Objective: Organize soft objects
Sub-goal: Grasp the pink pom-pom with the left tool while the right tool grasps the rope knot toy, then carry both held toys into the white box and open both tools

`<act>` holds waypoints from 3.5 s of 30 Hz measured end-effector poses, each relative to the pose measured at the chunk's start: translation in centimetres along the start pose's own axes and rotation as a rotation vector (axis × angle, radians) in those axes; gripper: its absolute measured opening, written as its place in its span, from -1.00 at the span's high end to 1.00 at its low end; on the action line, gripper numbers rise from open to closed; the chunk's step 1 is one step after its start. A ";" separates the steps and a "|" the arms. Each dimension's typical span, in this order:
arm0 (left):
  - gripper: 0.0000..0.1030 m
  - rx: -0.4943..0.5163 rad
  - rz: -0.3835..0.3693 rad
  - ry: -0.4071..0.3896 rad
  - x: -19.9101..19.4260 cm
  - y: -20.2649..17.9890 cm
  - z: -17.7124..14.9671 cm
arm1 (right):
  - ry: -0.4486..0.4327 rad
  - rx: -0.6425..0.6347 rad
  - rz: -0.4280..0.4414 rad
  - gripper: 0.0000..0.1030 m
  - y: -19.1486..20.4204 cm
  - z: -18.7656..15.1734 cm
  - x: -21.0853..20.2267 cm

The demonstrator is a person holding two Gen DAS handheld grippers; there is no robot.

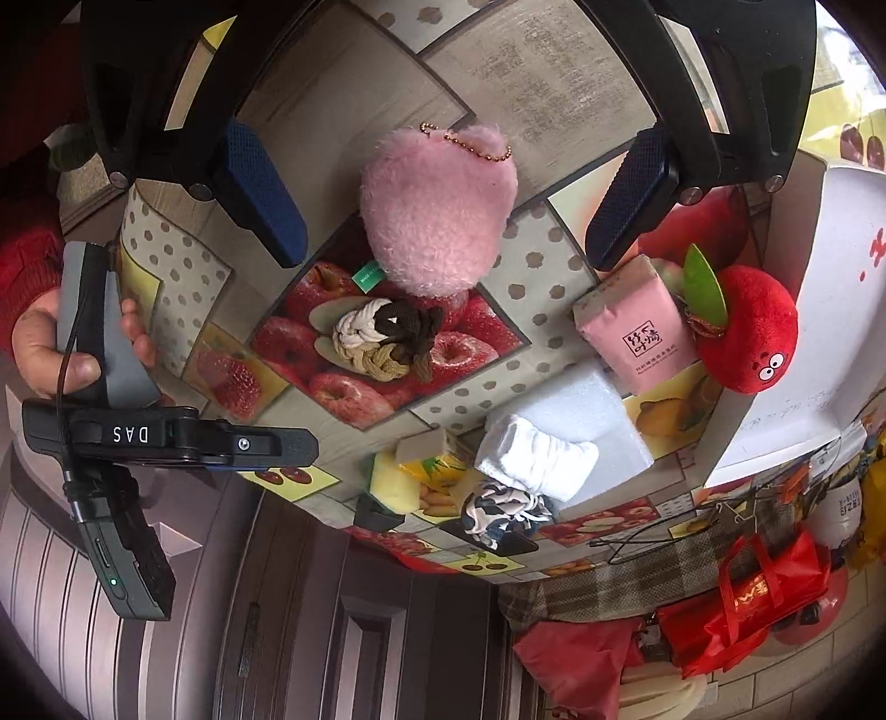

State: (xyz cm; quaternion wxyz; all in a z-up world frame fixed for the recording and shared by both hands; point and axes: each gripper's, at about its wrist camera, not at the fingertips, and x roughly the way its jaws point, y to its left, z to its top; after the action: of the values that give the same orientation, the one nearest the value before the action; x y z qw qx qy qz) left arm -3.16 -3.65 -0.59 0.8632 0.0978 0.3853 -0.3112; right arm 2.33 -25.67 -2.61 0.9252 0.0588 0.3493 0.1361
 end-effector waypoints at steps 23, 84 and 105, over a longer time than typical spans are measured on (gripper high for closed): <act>-0.03 -0.019 0.198 -0.136 -0.3 2.1 -0.6 | 0.000 -0.344 0.067 0.35 7.2 -0.7 4.0; -0.08 -0.622 0.699 -0.276 -5.8 29.4 -4.2 | -0.232 -0.338 0.154 -0.11 28.1 5.5 15.3; -1.00 -0.761 0.783 -0.431 -9.0 29.5 -6.9 | -0.407 -0.389 0.135 -1.00 28.2 3.9 12.4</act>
State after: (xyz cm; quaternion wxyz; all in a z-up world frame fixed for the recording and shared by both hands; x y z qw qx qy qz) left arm 6.09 26.55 -0.85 0.9472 -0.1495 0.2210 0.1780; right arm 7.87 4.84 -1.72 0.9589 -0.0706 0.1193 0.2474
